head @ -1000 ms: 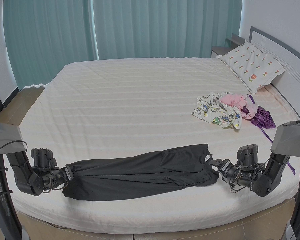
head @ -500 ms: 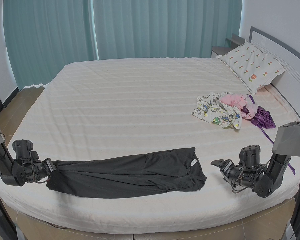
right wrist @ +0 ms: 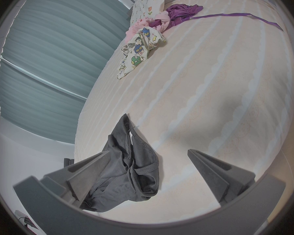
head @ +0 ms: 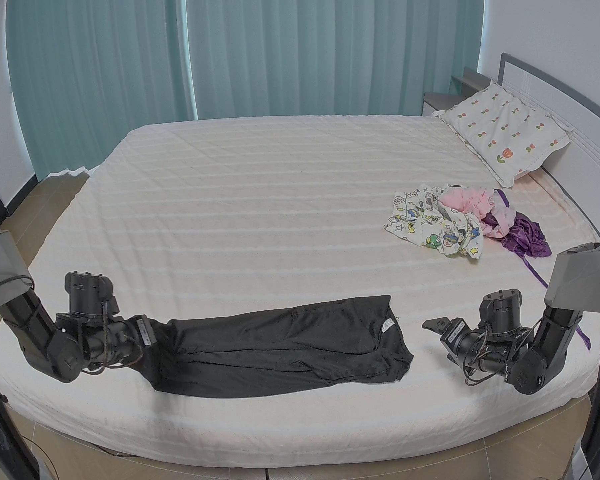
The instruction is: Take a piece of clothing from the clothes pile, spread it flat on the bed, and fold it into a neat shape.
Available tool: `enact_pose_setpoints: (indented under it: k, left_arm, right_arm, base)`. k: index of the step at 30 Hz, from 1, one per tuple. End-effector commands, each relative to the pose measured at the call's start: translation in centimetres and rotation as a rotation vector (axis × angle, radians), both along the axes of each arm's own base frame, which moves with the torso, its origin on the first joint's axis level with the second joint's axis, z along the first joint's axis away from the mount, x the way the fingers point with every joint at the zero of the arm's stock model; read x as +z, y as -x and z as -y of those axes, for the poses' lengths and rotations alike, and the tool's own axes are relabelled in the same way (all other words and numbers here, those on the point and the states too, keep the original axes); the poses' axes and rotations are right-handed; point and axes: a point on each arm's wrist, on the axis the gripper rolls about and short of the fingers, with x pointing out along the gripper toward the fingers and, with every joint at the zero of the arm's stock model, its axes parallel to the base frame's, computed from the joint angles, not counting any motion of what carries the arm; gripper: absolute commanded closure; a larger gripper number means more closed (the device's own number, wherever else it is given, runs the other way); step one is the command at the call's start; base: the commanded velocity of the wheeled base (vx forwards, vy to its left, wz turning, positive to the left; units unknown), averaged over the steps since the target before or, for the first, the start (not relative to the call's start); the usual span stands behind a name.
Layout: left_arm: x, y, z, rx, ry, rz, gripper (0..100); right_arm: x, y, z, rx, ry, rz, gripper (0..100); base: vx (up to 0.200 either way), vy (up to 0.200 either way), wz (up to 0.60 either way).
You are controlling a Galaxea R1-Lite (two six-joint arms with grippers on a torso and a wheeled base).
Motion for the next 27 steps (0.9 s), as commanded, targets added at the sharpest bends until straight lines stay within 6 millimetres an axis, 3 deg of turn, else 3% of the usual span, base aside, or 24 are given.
enact_pose_setpoints:
  k: [1, 7, 27]
  left_arm:
    - [0.3, -0.1, 4.8, -0.078, -0.048, 0.006, 100]
    - [0.1, -0.5, 7.5, -0.091, -0.077, -0.006, 100]
    - [-0.3, -1.7, 10.2, -0.145, -0.085, -0.029, 100]
  right_arm:
    - [0.0, 0.1, 0.0, 0.002, 0.000, -0.004, 0]
    - [-0.1, 0.0, 0.0, 0.000, -0.001, -0.003, 0]
    - [-0.2, 0.0, 0.0, -0.001, 0.001, -0.005, 0]
  base:
    - [0.000, 0.000, 0.00]
    - [0.000, -0.167, 0.00]
    - [0.000, -0.200, 0.00]
